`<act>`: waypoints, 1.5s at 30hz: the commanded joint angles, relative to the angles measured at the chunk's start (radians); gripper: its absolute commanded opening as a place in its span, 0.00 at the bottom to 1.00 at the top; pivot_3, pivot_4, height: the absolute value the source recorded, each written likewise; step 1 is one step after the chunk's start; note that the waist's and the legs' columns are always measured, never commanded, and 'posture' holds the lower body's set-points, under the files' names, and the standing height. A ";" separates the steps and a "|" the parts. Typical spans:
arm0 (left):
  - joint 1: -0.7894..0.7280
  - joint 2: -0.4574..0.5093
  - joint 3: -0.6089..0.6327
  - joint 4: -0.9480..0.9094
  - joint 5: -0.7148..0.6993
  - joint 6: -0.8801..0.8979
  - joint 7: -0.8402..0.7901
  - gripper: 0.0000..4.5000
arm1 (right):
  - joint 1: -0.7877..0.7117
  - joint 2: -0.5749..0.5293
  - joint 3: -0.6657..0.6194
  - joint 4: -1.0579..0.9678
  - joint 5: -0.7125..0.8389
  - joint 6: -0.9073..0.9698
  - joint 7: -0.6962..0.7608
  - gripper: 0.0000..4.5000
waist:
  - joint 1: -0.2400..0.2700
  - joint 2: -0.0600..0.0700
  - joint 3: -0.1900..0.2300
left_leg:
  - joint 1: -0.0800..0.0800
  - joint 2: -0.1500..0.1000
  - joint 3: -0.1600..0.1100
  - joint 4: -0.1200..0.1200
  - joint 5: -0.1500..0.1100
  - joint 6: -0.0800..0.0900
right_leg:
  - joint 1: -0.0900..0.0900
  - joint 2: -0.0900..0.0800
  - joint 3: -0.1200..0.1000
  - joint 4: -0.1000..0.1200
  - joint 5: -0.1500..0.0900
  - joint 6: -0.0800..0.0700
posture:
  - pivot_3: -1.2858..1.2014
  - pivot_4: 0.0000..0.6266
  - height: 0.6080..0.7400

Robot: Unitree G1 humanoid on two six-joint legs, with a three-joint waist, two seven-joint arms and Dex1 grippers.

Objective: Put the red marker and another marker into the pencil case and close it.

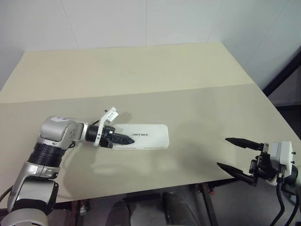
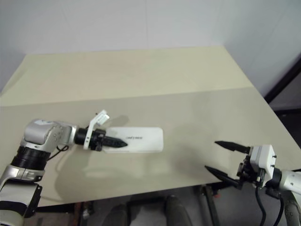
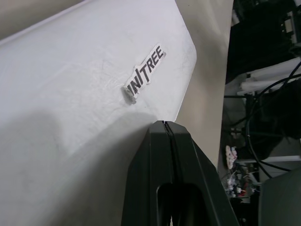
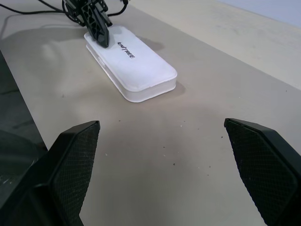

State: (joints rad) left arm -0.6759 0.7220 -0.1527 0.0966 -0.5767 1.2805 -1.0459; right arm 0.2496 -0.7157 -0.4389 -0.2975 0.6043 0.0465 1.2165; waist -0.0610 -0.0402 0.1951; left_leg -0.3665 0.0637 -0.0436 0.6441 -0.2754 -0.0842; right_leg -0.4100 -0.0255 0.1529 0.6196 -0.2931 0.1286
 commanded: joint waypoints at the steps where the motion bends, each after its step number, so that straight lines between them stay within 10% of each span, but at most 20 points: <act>1: 0.032 0.011 0.058 -0.092 -0.006 -0.021 0.053 0.00 | -0.016 -0.009 0.001 0.010 0.001 -0.018 0.006 1.00 | -0.002 0.000 0.000 | 0.000 0.000 0.000 0.000 0.000 0.000 | 0.000 0.000 0.000 0.000 0.000 0.000 | 0.52 0.24 1.00; 14: 0.305 -0.117 0.389 -0.469 -0.052 -0.561 0.116 0.00 | -0.127 -0.045 0.052 0.102 -0.015 -0.014 0.038 1.00 | 0.003 -0.003 0.003 | -0.003 0.000 0.001 -0.001 -0.002 -0.001 | -0.002 0.000 0.001 -0.002 -0.001 0.002 | 0.52 0.24 1.00; 29: 0.392 -0.086 0.472 -0.316 -0.054 -1.086 -0.140 1.00 | -0.335 -0.054 0.156 0.251 -0.064 -0.031 0.086 1.00 | 0.002 -0.003 0.005 | -0.003 0.000 0.004 0.002 -0.005 0.003 | 0.000 0.000 0.003 -0.004 0.000 0.002 | 0.52 0.24 1.00; 45: 0.458 0.339 0.291 0.076 -0.057 -1.487 -0.569 1.00 | -0.490 -0.091 0.181 0.372 -0.086 -0.075 0.154 1.00 | -0.017 0.001 0.008 | -0.003 0.001 0.008 0.000 -0.007 0.006 | -0.002 -0.001 0.005 -0.007 0.000 0.001 | 0.52 0.24 1.00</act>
State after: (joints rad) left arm -0.2231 1.0404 0.1411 0.1766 -0.6029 -0.1653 -1.5024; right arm -0.2221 -0.7871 -0.2451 0.0623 0.5217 -0.0038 1.3561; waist -0.0776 -0.0390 0.2028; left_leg -0.3695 0.0649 -0.0351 0.6436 -0.2826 -0.0772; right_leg -0.4120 -0.0267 0.1576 0.6124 -0.2936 0.1299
